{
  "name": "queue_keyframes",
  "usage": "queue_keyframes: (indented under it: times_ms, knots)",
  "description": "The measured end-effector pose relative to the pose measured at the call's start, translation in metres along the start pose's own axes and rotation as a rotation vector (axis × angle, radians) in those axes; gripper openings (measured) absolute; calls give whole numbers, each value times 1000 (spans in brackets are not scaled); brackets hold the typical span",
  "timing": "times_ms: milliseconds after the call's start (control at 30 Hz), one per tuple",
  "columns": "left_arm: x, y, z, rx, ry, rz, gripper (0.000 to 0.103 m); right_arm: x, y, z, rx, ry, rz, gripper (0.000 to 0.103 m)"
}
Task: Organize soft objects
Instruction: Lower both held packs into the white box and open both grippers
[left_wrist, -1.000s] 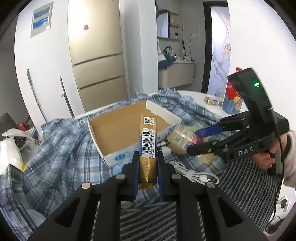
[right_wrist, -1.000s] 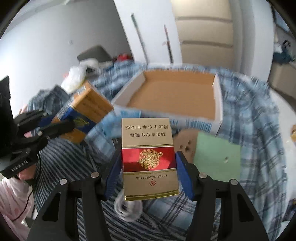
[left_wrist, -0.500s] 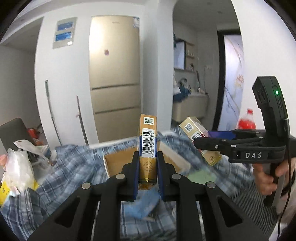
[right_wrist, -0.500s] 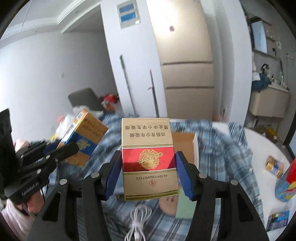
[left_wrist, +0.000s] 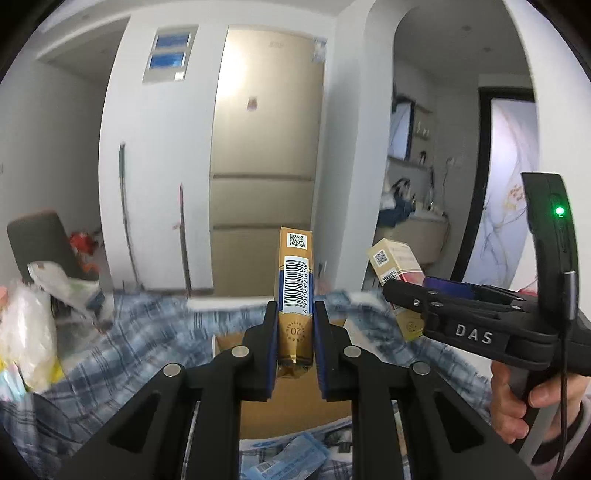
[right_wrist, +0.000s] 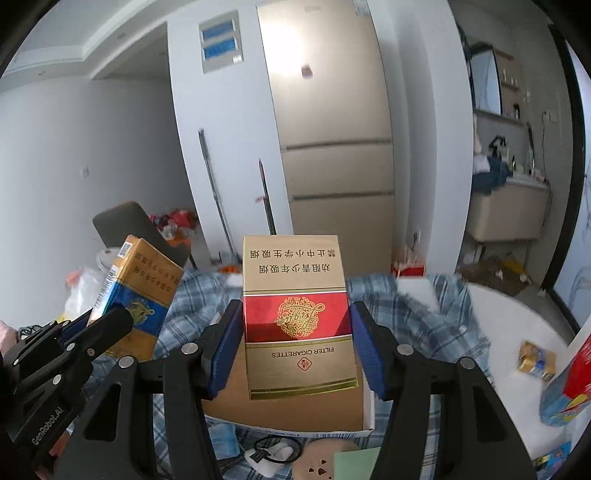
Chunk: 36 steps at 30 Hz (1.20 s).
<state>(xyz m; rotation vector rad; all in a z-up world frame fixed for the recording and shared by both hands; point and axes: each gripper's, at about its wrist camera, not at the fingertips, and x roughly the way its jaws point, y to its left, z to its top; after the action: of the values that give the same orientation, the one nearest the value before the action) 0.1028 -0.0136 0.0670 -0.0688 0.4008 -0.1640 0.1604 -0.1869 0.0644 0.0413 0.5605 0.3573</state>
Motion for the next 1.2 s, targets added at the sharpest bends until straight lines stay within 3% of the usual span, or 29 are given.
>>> queue_keyframes:
  times_ms: [100,367,700,767,833,867,1200]
  knots:
    - [27,6,-12,4,64,11,18,25,-6,-14,12,66,41,57]
    - [88,31,-55,-60,243,-3,18,74,-16,-50,16,223,-4,57]
    - [107,45,-72,-117,317,8,19,106,-31,-75,49,361,26,59]
    - [105,45,-73,-108,313,13,30,108,-34,-74,42,341,18,69]
    - [101,43,-72,-98,296,36,82,102,-34,-72,45,306,13,75]
    - [95,42,-71,-98,256,47,88,98,-34,-71,51,295,22,76]
    - [66,34,-52,-48,147,54,88,74,-38,-54,50,206,-2,79]
